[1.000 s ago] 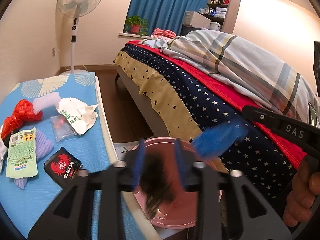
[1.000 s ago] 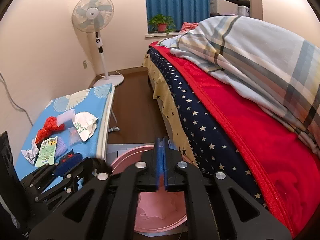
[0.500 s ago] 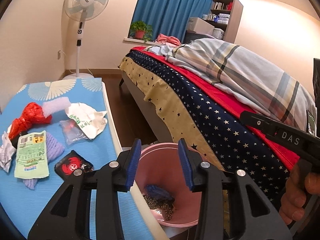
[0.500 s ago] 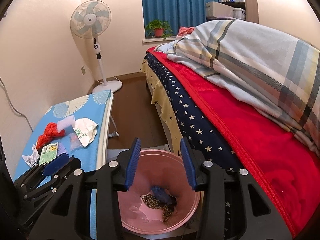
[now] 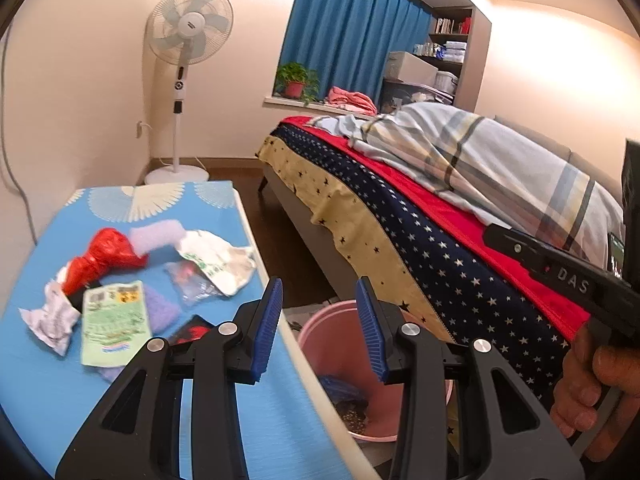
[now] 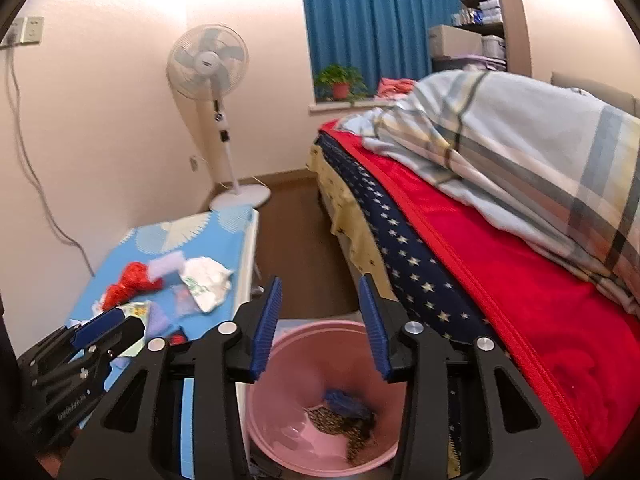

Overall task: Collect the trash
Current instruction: 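Move the left gripper to the crumpled white paper while the right moves to the purple foam net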

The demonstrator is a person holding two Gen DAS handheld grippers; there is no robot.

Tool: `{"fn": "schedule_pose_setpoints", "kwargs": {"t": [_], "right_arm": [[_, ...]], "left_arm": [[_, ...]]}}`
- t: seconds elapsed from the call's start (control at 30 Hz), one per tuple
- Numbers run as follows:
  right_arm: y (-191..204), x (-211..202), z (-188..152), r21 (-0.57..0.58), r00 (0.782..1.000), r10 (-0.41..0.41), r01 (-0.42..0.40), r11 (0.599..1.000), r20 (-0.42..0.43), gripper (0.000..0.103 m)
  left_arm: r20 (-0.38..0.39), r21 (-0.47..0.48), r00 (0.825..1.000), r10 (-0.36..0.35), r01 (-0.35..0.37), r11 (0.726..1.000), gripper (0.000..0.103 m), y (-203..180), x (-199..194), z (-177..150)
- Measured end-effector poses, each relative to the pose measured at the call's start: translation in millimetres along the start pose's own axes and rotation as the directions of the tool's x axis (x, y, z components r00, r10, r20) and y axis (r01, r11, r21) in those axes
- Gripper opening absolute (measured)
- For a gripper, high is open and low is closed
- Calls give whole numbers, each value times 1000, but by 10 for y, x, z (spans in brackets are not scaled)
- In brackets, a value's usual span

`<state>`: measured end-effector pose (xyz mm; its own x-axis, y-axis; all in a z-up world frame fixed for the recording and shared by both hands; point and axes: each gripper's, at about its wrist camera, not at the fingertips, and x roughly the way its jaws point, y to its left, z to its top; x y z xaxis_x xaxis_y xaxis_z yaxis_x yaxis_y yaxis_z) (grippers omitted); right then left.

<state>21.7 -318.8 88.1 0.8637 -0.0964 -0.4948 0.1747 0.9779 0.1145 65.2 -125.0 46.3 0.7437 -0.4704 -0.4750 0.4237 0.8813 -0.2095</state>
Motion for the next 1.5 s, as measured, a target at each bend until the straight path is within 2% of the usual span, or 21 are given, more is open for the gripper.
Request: {"fn": "schedule_pose_setpoints", "kwargs": {"t": [0.07,0.13,0.3,0.4,0.5,0.57,0.67,0.83,1.03,1.17,1.3,1.4,1.5], "right_arm": [[57,-37,34,3,999,30,-30,1000,9,36],[120,-79,90,4,998,63,-63,998,18,32],[300,-180,319,-11,987,156,-156,988,46,24],[441,-187,483,-41,977,206,-204,978,60,18],[606,-105,629,-63,963,265,-261,963,58,16],[746,-48,675,-82,954,293,-288,954,58,14],[1014,118,669,-112,934,354,-347,931,49,14],[1346,527,386,-82,900,435,-435,897,-14,14],[1615,1010,-164,-24,879,466,-471,882,-100,14],[1831,1239,-437,-62,864,478,-492,868,-160,14],[1940,1469,-653,-28,839,496,-514,857,-224,17],[2016,1598,-804,-25,834,484,-508,861,-264,18],[2041,1674,-934,6,829,478,-498,867,-289,21]], "left_arm": [[10,-19,1000,8,-8,1000,37,105,-86,100],[18,-40,1000,6,-6,999,30,204,-166,189],[26,-65,999,33,-31,997,21,603,-386,515],[33,-58,997,71,-69,996,20,914,-524,699],[45,-22,988,148,-148,989,20,1218,-641,816],[57,1,976,210,-210,978,20,1407,-688,824],[66,-23,966,248,-247,969,20,1647,-690,738],[22,-69,966,257,-255,965,20,1949,-537,539],[-35,-175,958,286,-288,941,20,2270,-415,310],[-69,-181,944,322,-330,927,20,2324,-292,205],[-92,-192,930,356,-367,910,21,2436,-248,111],[-122,-211,917,380,-398,893,22,2554,-214,30],[-148,-230,899,411,-436,870,30,2692,-193,-47]]}}
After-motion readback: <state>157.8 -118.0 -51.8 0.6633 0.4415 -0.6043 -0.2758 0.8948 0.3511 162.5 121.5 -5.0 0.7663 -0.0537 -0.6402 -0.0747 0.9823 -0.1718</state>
